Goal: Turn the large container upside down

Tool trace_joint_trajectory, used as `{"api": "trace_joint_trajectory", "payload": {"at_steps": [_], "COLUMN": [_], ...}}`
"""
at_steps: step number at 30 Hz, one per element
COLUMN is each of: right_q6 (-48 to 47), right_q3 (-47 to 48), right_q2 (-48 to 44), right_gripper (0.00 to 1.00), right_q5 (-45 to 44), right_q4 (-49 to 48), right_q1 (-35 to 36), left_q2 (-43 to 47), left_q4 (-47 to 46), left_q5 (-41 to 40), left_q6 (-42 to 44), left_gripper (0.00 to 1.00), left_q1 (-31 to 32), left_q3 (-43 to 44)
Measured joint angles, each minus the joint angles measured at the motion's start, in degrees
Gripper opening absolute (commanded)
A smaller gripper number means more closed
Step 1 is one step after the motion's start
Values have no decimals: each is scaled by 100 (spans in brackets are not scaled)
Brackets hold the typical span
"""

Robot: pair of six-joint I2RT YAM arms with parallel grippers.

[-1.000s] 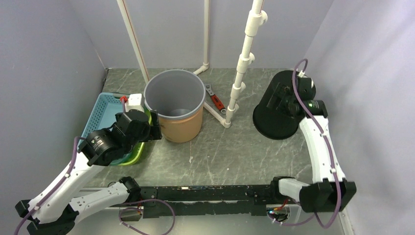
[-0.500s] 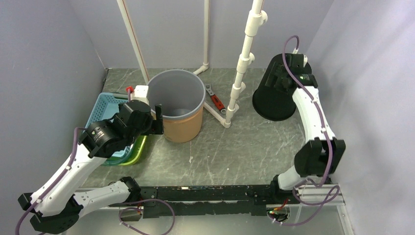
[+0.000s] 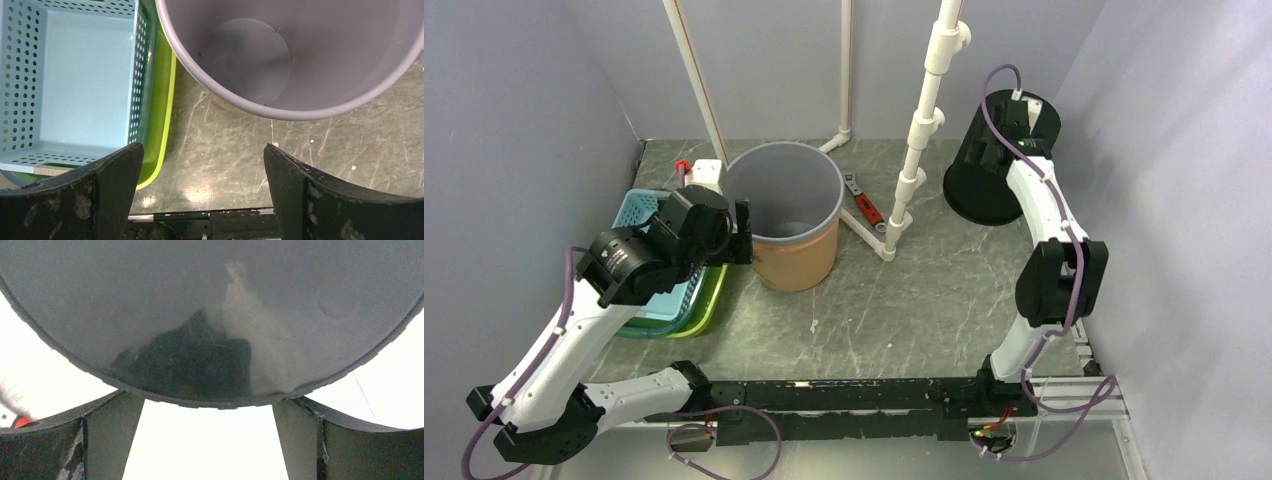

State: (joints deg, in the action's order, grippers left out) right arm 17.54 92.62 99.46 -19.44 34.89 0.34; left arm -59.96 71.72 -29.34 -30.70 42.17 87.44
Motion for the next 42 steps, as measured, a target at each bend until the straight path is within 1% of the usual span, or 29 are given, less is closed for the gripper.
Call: {"api": "trace_joint_trajectory", "payload": {"at_steps": [4,8,16,23,29,32,35,42], "right_q6": [-225,-450,-872,-1060,-1060,-994,-826,-17], "right_q3": [487,562,527,876,898,861,647,-380], "right_q2": [592,970,1036,1456,1506,1458,1187,-271], "right_gripper": [100,100,100,100,100,100,100,100], "right_q5": [-356,-450,-472,-872,-1019,-890,-568,-9], "right_q4": [-275,-533,-942,-992,-931,-881,-745,-459], "right_q1": [0,0,0,2,0,0,0,0], "left_q2": [7,7,-133,-146,-11,125,149,245], "left_q4": [195,376,509,518,527,531,557,498], "left_q5": [-61,-188,-221,-240,-514,-535,-553,-542], "left_q6": [-46,-46,-42,-35,-103,-122,-197,-422], "left_gripper": [95,95,95,95,95,95,95,95], "left_q1": [0,0,-59,-153,-184,-188,-188,-188], "left_q3": [173,267,269,269,269,269,269,92]}}
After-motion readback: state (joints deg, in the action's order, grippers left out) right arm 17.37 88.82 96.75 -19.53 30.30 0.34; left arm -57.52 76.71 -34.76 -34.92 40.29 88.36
